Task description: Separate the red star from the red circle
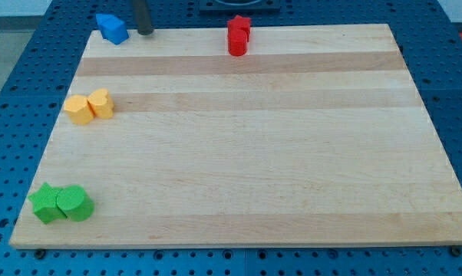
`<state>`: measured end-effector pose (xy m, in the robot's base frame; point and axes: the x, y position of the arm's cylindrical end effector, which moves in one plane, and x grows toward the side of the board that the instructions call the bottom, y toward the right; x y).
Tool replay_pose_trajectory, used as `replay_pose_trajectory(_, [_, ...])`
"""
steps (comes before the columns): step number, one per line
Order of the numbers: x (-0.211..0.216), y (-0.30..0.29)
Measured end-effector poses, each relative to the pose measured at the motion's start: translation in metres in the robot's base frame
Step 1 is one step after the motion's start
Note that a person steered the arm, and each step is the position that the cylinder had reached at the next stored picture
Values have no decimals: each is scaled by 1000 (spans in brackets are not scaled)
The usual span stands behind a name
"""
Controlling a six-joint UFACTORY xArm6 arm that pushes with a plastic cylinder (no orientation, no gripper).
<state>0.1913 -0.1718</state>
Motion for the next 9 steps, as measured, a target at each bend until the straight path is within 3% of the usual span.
replay_pose_trajectory(3, [1, 123])
replay_pose_trajectory(6, [4, 203])
replay_pose_trajectory(9, [51, 236])
